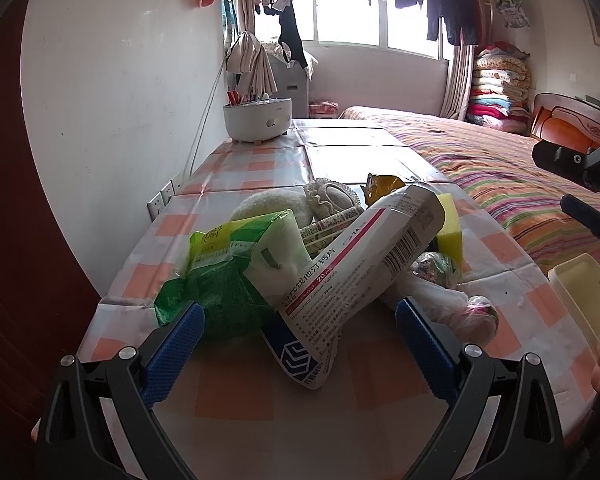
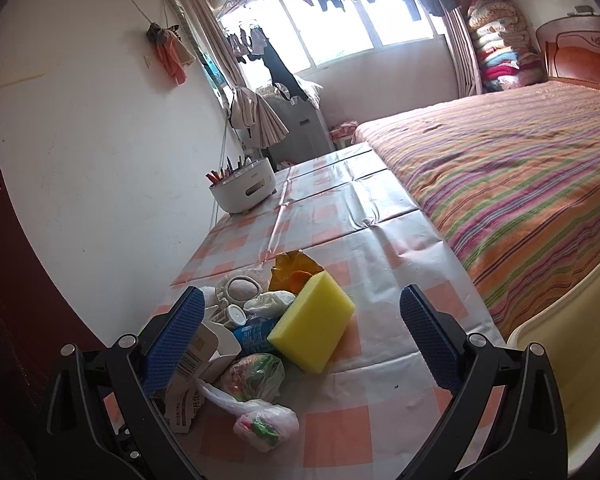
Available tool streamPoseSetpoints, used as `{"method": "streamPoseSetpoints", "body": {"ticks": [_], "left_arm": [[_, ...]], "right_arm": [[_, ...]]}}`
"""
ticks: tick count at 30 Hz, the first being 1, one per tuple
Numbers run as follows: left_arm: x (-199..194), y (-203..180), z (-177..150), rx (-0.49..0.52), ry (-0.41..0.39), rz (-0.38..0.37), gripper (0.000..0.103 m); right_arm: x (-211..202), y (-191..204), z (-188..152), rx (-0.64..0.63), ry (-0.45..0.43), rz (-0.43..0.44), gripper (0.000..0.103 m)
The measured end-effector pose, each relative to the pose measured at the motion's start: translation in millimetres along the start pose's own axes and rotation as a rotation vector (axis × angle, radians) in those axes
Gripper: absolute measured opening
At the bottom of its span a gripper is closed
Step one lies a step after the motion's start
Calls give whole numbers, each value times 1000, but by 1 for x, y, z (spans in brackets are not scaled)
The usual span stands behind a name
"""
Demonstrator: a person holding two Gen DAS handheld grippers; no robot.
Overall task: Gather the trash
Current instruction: 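Close the right gripper on the yellow sponge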
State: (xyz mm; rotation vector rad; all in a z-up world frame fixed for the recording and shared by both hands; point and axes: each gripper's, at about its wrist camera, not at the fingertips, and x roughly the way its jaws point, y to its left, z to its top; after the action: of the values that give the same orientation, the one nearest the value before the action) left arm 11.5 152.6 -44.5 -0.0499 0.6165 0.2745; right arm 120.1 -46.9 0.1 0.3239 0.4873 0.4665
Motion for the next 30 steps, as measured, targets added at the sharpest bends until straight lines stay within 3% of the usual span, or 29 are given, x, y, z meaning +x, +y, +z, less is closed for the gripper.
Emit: {"method": "streamPoseSetpoints", "body": {"ticks": [7,13,22,28,30], "left_arm": [[2,-3,1,6,4,-19,94],[-6,-1,3,-2,-24,-30,94],[-11,22,3,-66,-29,-45,94],[-12,24,2,-69,-31,-57,94],[-12,23,1,-64,-33,-60,94]], "right_arm": [[36,4,-3,-14,105,-56,97],[81,6,-4,-43,224,-55,96],[110,7,-12,-60,288,-88,96],[126,1,-15,-43,329,-76,77],[131,-2,-18,-30,349,-62,62]]}}
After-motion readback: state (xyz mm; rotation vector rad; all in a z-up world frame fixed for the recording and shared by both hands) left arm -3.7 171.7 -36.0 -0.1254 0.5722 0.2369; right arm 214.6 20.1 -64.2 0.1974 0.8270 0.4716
